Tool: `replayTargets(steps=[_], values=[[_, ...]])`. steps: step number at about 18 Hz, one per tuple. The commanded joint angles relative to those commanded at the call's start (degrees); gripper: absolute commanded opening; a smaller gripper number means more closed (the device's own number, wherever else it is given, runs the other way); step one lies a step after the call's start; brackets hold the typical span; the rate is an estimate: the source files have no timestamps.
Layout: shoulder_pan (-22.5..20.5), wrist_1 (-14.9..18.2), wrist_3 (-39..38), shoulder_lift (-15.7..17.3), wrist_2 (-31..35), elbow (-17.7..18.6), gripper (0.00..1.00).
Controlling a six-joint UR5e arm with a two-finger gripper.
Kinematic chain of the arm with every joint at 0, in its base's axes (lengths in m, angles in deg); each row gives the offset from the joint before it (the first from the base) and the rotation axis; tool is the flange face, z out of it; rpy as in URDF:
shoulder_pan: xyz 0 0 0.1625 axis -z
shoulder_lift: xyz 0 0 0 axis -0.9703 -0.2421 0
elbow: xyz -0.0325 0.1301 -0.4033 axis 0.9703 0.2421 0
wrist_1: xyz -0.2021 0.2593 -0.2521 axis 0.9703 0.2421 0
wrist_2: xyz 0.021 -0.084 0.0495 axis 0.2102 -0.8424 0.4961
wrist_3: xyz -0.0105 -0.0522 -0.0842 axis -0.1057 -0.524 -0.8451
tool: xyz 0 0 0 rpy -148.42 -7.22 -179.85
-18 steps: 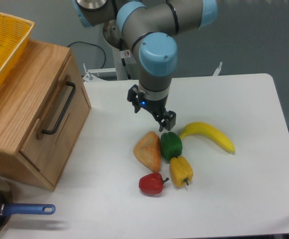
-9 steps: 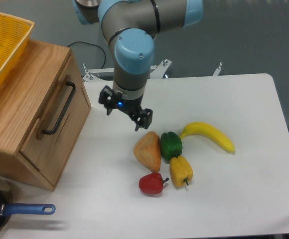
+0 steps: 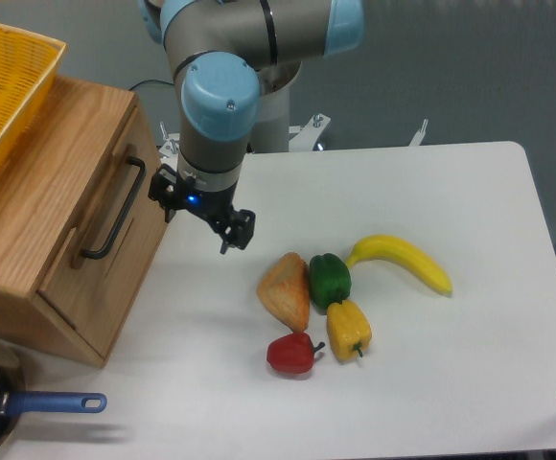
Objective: Slide open the top drawer
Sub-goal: 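Move the gripper toward the black drawer handle of the wooden cabinet, then lower the gripper onto the black drawer handle and hook it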
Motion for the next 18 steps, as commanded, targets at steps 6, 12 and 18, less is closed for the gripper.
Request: replayTargets(steps=[6, 12, 18], values=[[0.00, 0.18, 0.00, 0.18, -1.41, -1.14, 1.00], [0.70, 0.35, -0.09, 0.79, -3.33, -1.14, 1.00], [2.02, 1.23, -3.07, 0.62, -3.87, -0.88, 1.00]])
